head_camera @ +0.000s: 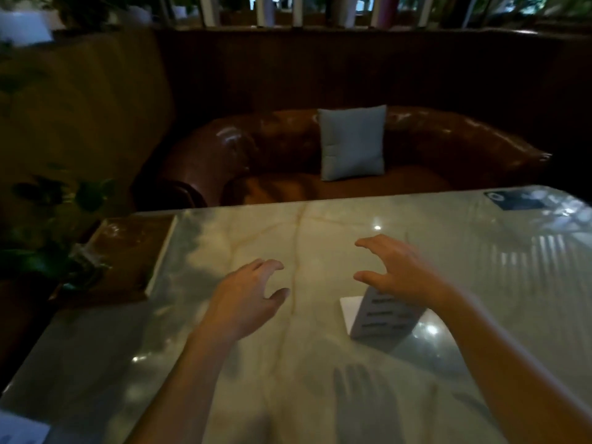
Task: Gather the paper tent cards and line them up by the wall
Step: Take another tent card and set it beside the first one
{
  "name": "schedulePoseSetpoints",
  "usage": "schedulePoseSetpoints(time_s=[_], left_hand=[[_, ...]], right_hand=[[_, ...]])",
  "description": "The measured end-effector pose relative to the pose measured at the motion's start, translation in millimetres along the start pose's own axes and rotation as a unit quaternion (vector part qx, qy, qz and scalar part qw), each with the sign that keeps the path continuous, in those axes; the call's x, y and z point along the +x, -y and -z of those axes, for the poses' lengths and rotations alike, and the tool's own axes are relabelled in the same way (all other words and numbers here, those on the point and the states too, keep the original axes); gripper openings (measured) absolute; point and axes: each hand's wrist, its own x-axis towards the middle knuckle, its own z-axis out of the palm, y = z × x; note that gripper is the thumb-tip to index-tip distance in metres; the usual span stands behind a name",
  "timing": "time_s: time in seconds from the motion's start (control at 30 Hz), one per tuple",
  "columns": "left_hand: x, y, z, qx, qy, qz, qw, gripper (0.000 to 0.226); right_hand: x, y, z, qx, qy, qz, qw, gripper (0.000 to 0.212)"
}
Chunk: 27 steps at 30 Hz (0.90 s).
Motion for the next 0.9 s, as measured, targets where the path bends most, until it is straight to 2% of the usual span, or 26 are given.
schedulePoseSetpoints(time_s=[0.3,0.63,0.77,0.9], left_hand=[[29,-55,-45,-0.004,0.068,-0.052,0.996,0.042],[39,-89,-78,-0.021,0.068,-0.064,0.995,0.037],[41,-98,-83,-0.027,0.049,-0.068,0.996,0.029],[40,-102,-83,-0.036,0.017,-0.072,0.997,0.021]], right_hand=[[-49,-69,15,0.048,0.000,-0.085,0.995,0.056],[-61,-104,-1,0.064,-0.013,-0.096,0.993,0.048],[-59,-113,-6,0.057,-0.025,-0.081,0.995,0.037],[-54,-120,-10,0.061,-0.030,-0.070,0.995,0.016]])
